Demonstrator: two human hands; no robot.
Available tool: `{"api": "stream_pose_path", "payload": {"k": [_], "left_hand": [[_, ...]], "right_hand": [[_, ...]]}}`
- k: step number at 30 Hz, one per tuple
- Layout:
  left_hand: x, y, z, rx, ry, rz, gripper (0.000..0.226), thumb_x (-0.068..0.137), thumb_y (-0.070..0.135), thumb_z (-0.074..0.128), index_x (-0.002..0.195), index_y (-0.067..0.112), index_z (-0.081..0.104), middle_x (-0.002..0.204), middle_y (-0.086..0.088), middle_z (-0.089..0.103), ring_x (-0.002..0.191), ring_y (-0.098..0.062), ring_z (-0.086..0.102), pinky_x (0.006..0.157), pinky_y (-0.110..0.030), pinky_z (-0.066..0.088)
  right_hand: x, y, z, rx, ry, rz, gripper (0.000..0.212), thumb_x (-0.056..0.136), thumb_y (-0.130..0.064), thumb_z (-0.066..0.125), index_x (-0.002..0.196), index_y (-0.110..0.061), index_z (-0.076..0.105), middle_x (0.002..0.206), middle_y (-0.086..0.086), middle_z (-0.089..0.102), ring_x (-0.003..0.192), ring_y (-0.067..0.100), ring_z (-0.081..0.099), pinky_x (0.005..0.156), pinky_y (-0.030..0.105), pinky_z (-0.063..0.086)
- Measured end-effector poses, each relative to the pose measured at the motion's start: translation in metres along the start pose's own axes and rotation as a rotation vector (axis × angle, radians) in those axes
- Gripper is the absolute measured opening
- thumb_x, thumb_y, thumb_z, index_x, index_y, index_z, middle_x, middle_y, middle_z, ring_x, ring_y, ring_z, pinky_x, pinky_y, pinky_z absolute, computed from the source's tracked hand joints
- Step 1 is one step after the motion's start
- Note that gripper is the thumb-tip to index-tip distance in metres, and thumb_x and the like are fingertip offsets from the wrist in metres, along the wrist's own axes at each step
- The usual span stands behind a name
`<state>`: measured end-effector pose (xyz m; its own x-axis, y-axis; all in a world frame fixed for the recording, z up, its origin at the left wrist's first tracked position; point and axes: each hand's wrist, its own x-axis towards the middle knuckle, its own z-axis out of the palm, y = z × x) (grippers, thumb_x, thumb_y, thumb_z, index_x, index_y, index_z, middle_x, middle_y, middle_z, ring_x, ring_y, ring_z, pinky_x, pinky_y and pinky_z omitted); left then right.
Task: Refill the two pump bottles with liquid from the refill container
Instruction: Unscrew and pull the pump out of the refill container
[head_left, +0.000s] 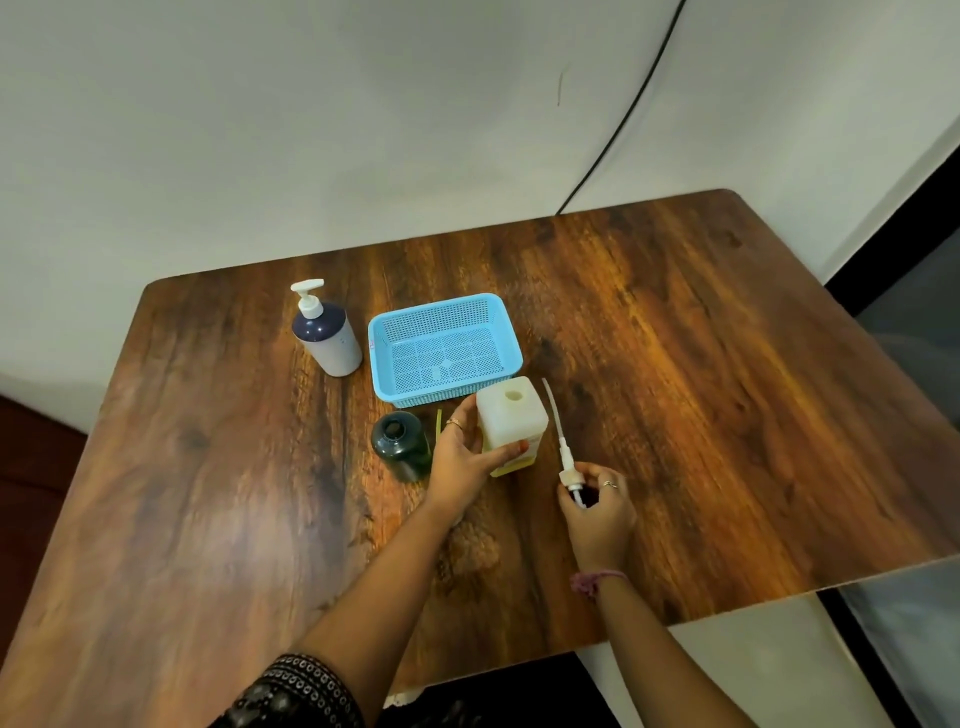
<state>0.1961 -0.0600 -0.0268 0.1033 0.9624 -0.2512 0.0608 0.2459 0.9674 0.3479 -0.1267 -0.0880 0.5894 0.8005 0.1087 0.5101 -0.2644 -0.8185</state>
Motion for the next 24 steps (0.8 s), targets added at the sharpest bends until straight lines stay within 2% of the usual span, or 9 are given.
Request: {"api": "stream_pose_path", "payload": {"k": [7, 10, 12, 13, 15, 16, 17, 20, 24], "left_hand": [[0.001, -0.004, -0.006, -0.012, -0.035, -0.032, 0.077, 0.071, -0.002, 0.08, 0.136, 0.016, 0.041, 0.135, 0.001, 0.056, 0.128, -0.014, 0.053, 0.105, -0.038, 0.047], [-0.003, -0.002, -0.009, 0.025, -0.062, -0.014, 0.089, 0.07, -0.001, 0.083, 0.143, 0.016, 0.035, 0.141, 0.001, 0.052, 0.131, -0.012, 0.049, 0.108, -0.038, 0.044], [-0.008, 0.0, -0.011, 0.049, -0.055, -0.013, 0.103, 0.065, 0.01, 0.087, 0.149, 0.015, 0.027, 0.148, 0.003, 0.045, 0.136, -0.009, 0.043, 0.112, -0.039, 0.04], [-0.012, 0.002, -0.013, 0.065, -0.045, -0.01, 0.108, 0.065, 0.013, 0.088, 0.151, 0.016, 0.023, 0.152, 0.003, 0.04, 0.138, -0.006, 0.039, 0.113, -0.035, 0.039], [-0.023, 0.01, -0.018, 0.106, -0.013, 0.026, 0.106, 0.07, 0.008, 0.085, 0.152, 0.017, 0.019, 0.154, 0.004, 0.035, 0.137, -0.002, 0.035, 0.105, -0.012, 0.038], [-0.029, 0.015, -0.021, 0.14, 0.008, 0.062, 0.103, 0.072, 0.007, 0.083, 0.152, 0.018, 0.019, 0.152, 0.005, 0.036, 0.135, -0.001, 0.036, 0.098, -0.004, 0.038], [-0.035, 0.019, -0.026, 0.174, 0.039, 0.108, 0.1, 0.073, 0.008, 0.081, 0.152, 0.018, 0.02, 0.149, 0.006, 0.04, 0.133, -0.002, 0.04, 0.096, -0.004, 0.039], [-0.048, 0.027, -0.046, 0.22, 0.191, 0.277, 0.086, 0.075, 0.008, 0.08, 0.146, 0.02, 0.033, 0.135, 0.002, 0.054, 0.121, -0.006, 0.055, 0.096, -0.02, 0.049], [-0.048, 0.025, -0.076, 0.274, 0.482, 0.403, 0.073, 0.069, 0.011, 0.085, 0.131, 0.017, 0.047, 0.115, -0.004, 0.056, 0.099, -0.003, 0.058, 0.084, -0.018, 0.053]], "right_hand": [[0.001, -0.003, -0.001, -0.033, -0.096, 0.04, 0.034, 0.069, -0.011, 0.081, 0.099, -0.013, 0.066, 0.105, 0.004, 0.059, 0.095, 0.022, 0.057, 0.091, 0.056, 0.044], [0.003, -0.005, -0.003, -0.057, -0.129, 0.046, 0.038, 0.068, -0.017, 0.082, 0.102, -0.016, 0.065, 0.109, 0.002, 0.058, 0.099, 0.022, 0.057, 0.094, 0.056, 0.041], [0.002, -0.008, -0.005, -0.066, -0.14, 0.032, 0.041, 0.067, -0.019, 0.083, 0.103, -0.017, 0.064, 0.11, 0.002, 0.058, 0.1, 0.022, 0.057, 0.093, 0.056, 0.042], [0.002, -0.01, -0.006, -0.067, -0.147, 0.024, 0.042, 0.067, -0.021, 0.083, 0.104, -0.017, 0.064, 0.111, 0.002, 0.057, 0.101, 0.022, 0.056, 0.094, 0.056, 0.041], [0.0, -0.016, -0.007, -0.054, -0.156, -0.011, 0.047, 0.067, -0.025, 0.083, 0.108, -0.017, 0.062, 0.113, 0.002, 0.057, 0.104, 0.02, 0.055, 0.095, 0.055, 0.042], [0.0, -0.019, -0.008, -0.03, -0.163, -0.036, 0.05, 0.067, -0.027, 0.084, 0.11, -0.017, 0.061, 0.115, 0.001, 0.056, 0.105, 0.019, 0.054, 0.095, 0.054, 0.043], [0.0, -0.023, -0.01, 0.006, -0.175, -0.062, 0.054, 0.067, -0.029, 0.084, 0.113, -0.017, 0.059, 0.117, 0.001, 0.055, 0.107, 0.018, 0.053, 0.096, 0.05, 0.044], [-0.001, -0.038, -0.01, 0.122, -0.223, -0.118, 0.069, 0.065, -0.027, 0.086, 0.124, -0.015, 0.051, 0.123, 0.001, 0.05, 0.113, 0.012, 0.047, 0.095, 0.03, 0.044], [-0.003, -0.057, 0.0, 0.231, -0.27, -0.094, 0.093, 0.063, -0.027, 0.087, 0.139, -0.013, 0.035, 0.134, -0.004, 0.039, 0.128, 0.011, 0.037, 0.104, 0.024, 0.033]]}}
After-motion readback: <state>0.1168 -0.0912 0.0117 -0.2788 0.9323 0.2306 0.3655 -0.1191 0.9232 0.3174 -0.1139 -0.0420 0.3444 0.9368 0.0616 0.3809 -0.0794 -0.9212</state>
